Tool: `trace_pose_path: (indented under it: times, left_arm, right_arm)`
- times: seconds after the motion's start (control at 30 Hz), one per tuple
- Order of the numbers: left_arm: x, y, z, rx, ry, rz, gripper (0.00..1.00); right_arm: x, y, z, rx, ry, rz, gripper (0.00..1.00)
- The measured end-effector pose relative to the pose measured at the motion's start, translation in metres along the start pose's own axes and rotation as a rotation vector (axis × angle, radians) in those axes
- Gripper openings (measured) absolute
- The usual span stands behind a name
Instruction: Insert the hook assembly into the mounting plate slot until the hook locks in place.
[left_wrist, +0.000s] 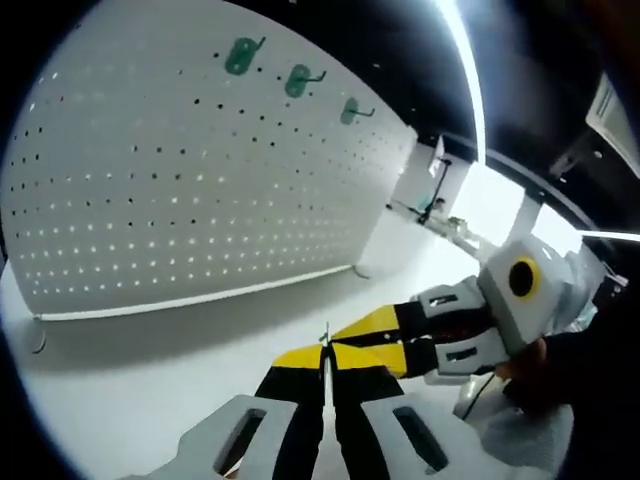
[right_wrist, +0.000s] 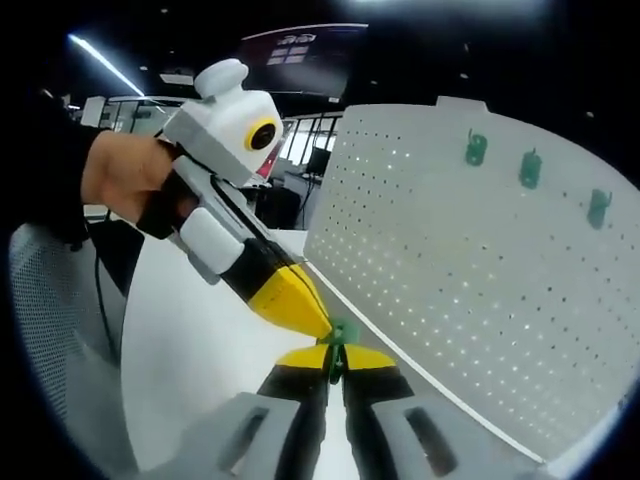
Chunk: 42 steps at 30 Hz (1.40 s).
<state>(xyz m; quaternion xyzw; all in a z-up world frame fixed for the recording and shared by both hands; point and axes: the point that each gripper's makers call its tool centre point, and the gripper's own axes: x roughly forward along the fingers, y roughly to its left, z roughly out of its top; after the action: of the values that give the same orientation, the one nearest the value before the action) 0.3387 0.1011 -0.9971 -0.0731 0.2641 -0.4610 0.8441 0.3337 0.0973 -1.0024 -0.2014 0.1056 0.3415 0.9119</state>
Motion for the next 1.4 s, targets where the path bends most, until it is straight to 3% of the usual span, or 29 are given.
trace_pose_path:
  times: [0.5,0.7,1.03,1.4]
  left_arm:
    - [0.0,-0.001,0.001,-0.027,-0.015,-0.002,0.01]
    - [0.001,-0.004,0.002,0.065,-0.02,-0.004,0.01]
    - [0.002,-0.007,0.003,0.114,-0.036,-0.012,0.03]
    - [0.003,-0.019,0.015,0.269,-0.101,-0.039,0.11]
  right_arm:
    - [-0.001,-0.002,0.001,0.05,-0.006,-0.004,0.01]
    - [-0.002,-0.003,0.001,0.076,-0.004,-0.006,0.01]
    - [-0.003,-0.006,0.002,0.077,-0.011,-0.019,0.01]
    - [-0.008,-0.02,0.002,0.128,-0.025,-0.068,0.01]
